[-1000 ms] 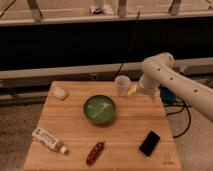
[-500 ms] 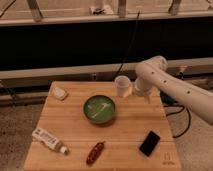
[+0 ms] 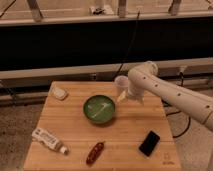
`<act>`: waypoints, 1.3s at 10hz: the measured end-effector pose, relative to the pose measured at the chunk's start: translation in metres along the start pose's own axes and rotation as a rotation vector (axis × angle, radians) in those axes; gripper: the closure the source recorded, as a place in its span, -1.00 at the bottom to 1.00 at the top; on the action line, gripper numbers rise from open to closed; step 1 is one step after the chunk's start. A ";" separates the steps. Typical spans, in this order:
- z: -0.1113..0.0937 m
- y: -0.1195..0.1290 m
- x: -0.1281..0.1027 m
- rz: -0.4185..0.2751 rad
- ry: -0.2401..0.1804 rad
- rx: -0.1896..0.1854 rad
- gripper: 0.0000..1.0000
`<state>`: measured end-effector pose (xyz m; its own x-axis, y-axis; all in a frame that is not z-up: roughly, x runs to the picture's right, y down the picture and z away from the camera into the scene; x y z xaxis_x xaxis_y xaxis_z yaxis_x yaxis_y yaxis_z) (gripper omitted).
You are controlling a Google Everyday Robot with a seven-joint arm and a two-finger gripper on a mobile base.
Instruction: Drag the ceramic bowl in a circle
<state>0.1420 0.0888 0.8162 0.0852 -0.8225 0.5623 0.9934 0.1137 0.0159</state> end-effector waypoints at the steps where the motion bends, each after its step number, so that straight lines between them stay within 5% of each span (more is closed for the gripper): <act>1: 0.005 -0.008 -0.001 -0.014 -0.003 0.004 -0.60; 7: 0.050 -0.069 -0.008 -0.123 -0.023 0.015 -0.60; 13: 0.069 -0.073 -0.016 -0.157 -0.048 0.027 -0.60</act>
<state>0.0627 0.1325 0.8629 -0.0749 -0.8041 0.5898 0.9917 0.0019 0.1285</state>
